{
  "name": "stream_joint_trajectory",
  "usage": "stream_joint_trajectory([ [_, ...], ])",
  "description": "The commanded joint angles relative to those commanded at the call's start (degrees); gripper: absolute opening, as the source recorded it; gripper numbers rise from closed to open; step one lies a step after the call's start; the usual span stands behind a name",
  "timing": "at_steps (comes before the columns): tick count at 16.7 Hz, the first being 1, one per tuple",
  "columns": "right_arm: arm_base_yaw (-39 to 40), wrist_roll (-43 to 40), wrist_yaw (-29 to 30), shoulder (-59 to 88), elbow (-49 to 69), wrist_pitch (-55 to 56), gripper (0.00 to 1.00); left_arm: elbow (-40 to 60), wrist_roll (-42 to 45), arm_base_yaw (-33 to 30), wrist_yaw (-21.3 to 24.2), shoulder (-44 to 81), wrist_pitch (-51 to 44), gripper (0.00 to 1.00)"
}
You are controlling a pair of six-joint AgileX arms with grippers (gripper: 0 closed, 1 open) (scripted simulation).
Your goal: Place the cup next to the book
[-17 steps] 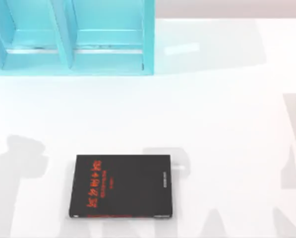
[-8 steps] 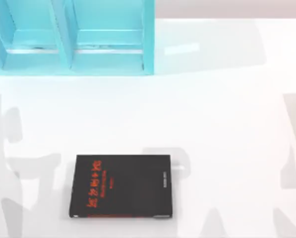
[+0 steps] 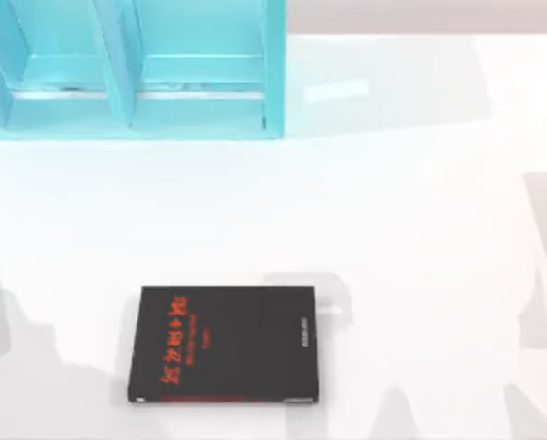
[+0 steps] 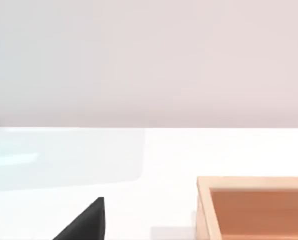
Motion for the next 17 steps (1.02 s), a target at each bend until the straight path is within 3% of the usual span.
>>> stream_joint_trajectory([
  [5, 0.0, 0.0, 0.0, 0.0, 0.0, 0.0, 1.00, 7.8, 10.7, 7.5, 0.5, 3.5, -4.3, 1.00],
  [13, 0.0, 0.0, 0.0, 0.0, 0.0, 0.0, 1.00, 7.3, 11.4, 7.8, 0.5, 3.8, -3.5, 1.00],
  [17, 0.0, 0.0, 0.0, 0.0, 0.0, 0.0, 1.00, 0.9, 11.4, 7.9, 0.5, 5.7, 4.8, 1.00],
])
